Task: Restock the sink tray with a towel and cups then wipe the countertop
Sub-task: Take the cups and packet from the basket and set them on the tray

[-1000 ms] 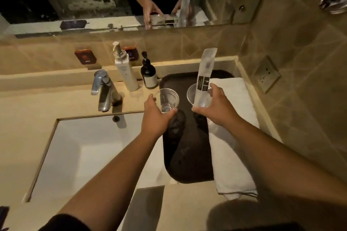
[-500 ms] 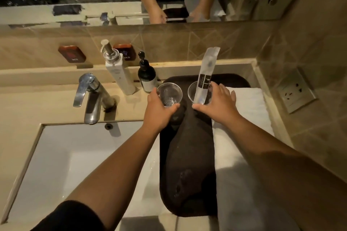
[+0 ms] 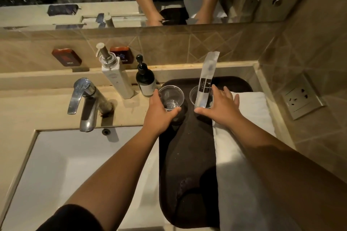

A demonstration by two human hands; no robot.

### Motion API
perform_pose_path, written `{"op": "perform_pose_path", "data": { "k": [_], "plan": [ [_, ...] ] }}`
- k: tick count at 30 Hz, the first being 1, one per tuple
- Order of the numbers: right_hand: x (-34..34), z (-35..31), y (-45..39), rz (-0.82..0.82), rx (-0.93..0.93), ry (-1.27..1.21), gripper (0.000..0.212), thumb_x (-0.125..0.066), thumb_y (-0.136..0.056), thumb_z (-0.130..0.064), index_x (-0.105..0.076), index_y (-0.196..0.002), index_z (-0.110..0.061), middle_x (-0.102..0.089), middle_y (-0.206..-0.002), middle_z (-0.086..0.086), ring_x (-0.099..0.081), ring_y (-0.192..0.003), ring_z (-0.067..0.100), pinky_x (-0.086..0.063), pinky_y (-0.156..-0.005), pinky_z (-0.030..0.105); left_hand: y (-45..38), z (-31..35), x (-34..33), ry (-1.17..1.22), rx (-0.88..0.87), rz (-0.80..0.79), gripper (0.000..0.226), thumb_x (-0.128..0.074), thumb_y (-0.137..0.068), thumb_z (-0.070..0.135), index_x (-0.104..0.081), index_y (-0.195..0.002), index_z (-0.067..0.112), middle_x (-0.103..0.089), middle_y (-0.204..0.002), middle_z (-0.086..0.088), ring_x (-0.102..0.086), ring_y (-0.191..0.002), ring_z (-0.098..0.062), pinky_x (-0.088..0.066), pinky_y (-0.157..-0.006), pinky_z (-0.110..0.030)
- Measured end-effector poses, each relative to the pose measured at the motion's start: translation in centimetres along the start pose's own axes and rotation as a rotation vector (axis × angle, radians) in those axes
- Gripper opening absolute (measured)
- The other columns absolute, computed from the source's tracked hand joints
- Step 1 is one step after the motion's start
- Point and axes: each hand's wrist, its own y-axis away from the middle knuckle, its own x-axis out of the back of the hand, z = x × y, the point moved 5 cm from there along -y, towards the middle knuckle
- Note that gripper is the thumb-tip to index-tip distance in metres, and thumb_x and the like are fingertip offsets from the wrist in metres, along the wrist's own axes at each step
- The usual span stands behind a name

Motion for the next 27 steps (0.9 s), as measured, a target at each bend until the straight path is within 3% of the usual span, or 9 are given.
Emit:
{"op": "perform_pose_path", "data": {
  "k": [13, 20, 22, 24, 27],
  "plan": [
    [-0.2, 0.7, -0.1, -0.047, 0.015, -0.070, 0.120, -0.062, -0.062, -0.083, -0.003, -0.153, -0.031, -0.014, -0.163, 0.003, -0.001, -0.150, 0.027, 0.000, -0.116, 0.058, -0.1, 0.0, -0.2, -0.006, -0.020, -0.024, 0.111, -0.082, -0.075, 0.041, -0.008, -0.156, 0.024, -0.028, -0.159, -0.005, -0.037, -0.141, -0.026, -0.037, -0.109, -0.042],
    [2.1, 0.4, -1.1, 0.006, -0.014, -0.285, 0.100, -0.053, -0.077, -0.075, -0.012, -0.154, -0.026, -0.016, -0.163, 0.005, -0.002, -0.150, 0.024, -0.003, -0.118, 0.055, 0.4, -0.4, 0.0, 0.006, -0.035, -0.009, 0.112, -0.084, -0.074, 0.042, -0.009, -0.156, 0.026, -0.029, -0.158, -0.005, -0.037, -0.140, -0.026, -0.037, -0.110, -0.043],
    [2.7, 0.2, -1.9, -0.010, -0.030, -0.362, 0.093, -0.052, -0.079, -0.074, -0.019, -0.152, -0.027, -0.021, -0.161, 0.005, -0.009, -0.149, 0.027, -0.011, -0.118, 0.057, 0.3, -0.7, 0.1, 0.009, -0.034, -0.006, 0.112, -0.084, -0.073, 0.044, -0.010, -0.155, 0.028, -0.030, -0.157, -0.004, -0.038, -0.140, -0.026, -0.037, -0.110, -0.043],
    [3.2, -0.2, -2.9, -0.031, -0.038, -0.464, 0.081, -0.053, -0.080, -0.071, -0.032, -0.147, -0.029, -0.036, -0.155, 0.004, -0.028, -0.143, 0.029, -0.028, -0.112, 0.058, 0.1, -0.9, 0.0, 0.004, -0.029, 0.001, 0.111, -0.084, -0.072, 0.046, -0.012, -0.155, 0.030, -0.032, -0.156, -0.003, -0.040, -0.139, -0.026, -0.039, -0.108, -0.042],
    [3.7, -1.2, -4.1, -0.030, -0.037, -0.605, 0.056, -0.058, -0.086, -0.059, -0.048, -0.132, -0.028, -0.058, -0.126, -0.006, -0.055, -0.115, 0.019, -0.048, -0.085, 0.036, -0.1, -1.3, 0.0, -0.006, -0.024, 0.014, 0.106, -0.081, -0.071, 0.052, -0.017, -0.153, 0.030, -0.036, -0.154, -0.002, -0.043, -0.136, -0.025, -0.041, -0.106, -0.042]
  ]
}}
